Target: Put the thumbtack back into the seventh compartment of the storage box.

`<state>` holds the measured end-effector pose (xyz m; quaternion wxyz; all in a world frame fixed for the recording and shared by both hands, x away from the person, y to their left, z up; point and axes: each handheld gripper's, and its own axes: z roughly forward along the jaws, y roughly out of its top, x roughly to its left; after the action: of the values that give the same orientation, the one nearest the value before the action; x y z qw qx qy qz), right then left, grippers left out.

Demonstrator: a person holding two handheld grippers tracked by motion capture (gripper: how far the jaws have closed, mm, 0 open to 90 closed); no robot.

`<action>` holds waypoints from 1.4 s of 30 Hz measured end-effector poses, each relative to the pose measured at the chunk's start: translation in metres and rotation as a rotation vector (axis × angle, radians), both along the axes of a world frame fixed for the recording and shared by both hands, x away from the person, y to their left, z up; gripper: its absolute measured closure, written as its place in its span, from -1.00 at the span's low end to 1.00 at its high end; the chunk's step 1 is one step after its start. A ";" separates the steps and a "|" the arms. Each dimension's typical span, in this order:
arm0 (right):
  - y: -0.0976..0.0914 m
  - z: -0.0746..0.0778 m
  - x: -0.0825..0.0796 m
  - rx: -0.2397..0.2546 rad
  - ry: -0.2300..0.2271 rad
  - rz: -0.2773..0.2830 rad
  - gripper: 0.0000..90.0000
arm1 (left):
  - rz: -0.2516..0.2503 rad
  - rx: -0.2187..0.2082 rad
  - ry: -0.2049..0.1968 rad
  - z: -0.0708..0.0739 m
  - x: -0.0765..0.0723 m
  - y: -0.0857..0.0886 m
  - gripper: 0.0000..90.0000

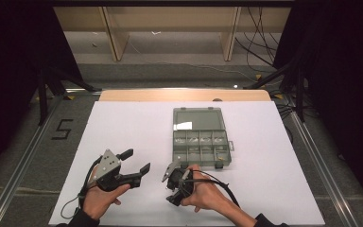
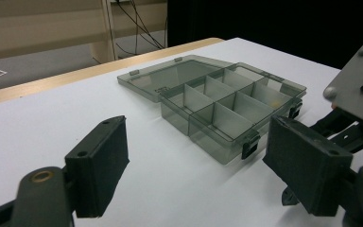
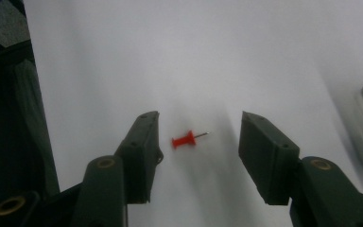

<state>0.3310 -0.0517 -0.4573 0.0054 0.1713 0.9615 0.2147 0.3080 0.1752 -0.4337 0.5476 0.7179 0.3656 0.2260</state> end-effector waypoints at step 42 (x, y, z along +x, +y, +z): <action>-0.012 0.014 0.013 0.008 -0.028 0.034 0.56 | -0.009 0.008 -0.002 0.000 0.000 0.000 -0.53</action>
<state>0.3439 -0.0638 -0.4435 0.0144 0.1518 0.9633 0.2210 0.3084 0.1751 -0.4340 0.5461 0.7215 0.3610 0.2255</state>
